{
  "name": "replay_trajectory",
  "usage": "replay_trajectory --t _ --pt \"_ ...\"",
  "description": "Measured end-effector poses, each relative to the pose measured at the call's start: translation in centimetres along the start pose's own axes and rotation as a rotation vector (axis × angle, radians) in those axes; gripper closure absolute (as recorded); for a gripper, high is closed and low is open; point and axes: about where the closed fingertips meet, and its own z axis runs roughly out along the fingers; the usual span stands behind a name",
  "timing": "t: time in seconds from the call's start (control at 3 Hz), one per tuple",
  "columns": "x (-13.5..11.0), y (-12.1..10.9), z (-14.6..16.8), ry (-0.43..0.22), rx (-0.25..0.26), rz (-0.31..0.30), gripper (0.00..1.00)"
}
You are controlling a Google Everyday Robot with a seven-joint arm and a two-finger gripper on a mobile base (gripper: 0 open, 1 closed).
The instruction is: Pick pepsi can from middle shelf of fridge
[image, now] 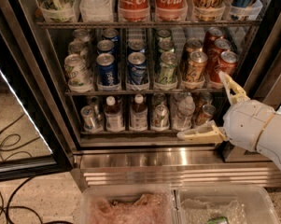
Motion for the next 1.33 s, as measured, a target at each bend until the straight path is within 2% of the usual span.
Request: replay_trajectory --t 0.33,0.67,1.0,1.33 --pt "0.4 1.5 1.4 -0.074 -0.007 0.065 0.00" --pt "-0.5 3.4 3.9 -0.184 -0.021 0.100 0.00" --pt "-0.5 3.4 3.9 -0.184 -0.021 0.100 0.00" --pt "-0.2 4.2 4.0 -0.200 -0.017 0.136 0.00"
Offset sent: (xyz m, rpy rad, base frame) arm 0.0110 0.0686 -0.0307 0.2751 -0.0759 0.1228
